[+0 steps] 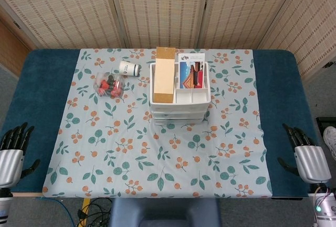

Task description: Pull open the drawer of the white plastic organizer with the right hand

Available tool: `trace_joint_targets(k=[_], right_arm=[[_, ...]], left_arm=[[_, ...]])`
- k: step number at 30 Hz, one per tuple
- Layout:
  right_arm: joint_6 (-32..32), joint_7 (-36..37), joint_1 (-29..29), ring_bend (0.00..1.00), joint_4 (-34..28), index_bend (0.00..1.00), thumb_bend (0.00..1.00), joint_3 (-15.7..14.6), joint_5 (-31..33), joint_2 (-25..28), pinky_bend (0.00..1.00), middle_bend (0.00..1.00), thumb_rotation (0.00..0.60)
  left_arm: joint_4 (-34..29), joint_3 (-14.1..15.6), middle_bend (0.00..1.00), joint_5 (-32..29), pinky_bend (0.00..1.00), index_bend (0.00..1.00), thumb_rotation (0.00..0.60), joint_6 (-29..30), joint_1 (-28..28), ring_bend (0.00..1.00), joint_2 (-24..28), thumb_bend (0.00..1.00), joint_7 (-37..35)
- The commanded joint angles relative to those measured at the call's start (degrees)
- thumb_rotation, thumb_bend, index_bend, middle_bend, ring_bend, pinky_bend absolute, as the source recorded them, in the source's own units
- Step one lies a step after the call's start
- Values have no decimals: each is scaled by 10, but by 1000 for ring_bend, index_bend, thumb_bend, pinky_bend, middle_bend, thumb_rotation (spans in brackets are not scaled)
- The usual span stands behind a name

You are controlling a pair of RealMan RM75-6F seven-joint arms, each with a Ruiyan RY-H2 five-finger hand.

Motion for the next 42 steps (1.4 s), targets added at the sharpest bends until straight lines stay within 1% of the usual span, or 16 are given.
trace_joint_targets(k=[1,2,5,8,12,15,19,22,26,31,34,36,39,42], right_arm=[[-1,1,7,289,-7,9,248,4,-8,3,540,185,600],[-3,3,11,343,-11,9,248,6,-11,6,626,201,600],[-17,5,28,487,-28,9,249,15,-19,20,776,247,600],[-35,6,51,598,-50,9,254,28,-24,34,875,269,600],[-70,11,89,709,-78,13,265,52,-14,45,991,289,600],[-102,11,118,749,-99,35,278,73,9,50,1000,298,600],[-140,9,155,762,-119,72,289,101,43,53,1000,304,600],[-159,12,176,772,-127,113,295,115,61,52,1000,327,600],[-173,14,190,777,-133,159,298,114,67,51,1000,355,600],[-175,16,194,779,-129,209,302,101,67,33,1000,402,600],[-170,26,192,795,-122,272,331,90,59,13,1000,492,600],[-168,32,192,813,-115,304,353,81,53,0,1000,598,600],[-176,43,195,852,-104,313,379,68,49,-22,1000,720,600],[-189,54,201,892,-97,313,390,61,52,-37,1000,796,600]], left_arm=[[0,1,0,2,74,7,600,0,0,0,0,220,-1],[1,2,0,2,73,7,600,0,0,0,0,220,-2],[1,2,0,2,74,7,600,3,2,0,-1,220,-3],[1,2,0,4,73,7,600,5,2,0,0,220,-5],[2,5,0,9,73,12,600,9,5,0,-3,220,-6],[3,6,0,11,73,16,600,12,6,0,-4,220,-6],[4,6,0,13,73,16,600,17,9,0,-2,220,-9],[5,6,0,12,73,17,600,20,12,0,-1,219,-11],[8,8,0,11,73,16,600,19,14,0,-1,220,-12],[11,8,0,11,73,17,600,16,13,0,-3,220,-15],[13,8,0,12,73,17,600,15,11,0,-4,220,-16],[13,7,0,13,74,17,600,15,11,0,-5,220,-17],[14,8,0,13,73,17,600,12,9,0,-6,220,-15],[14,8,0,16,73,17,600,10,7,0,-7,219,-17]])
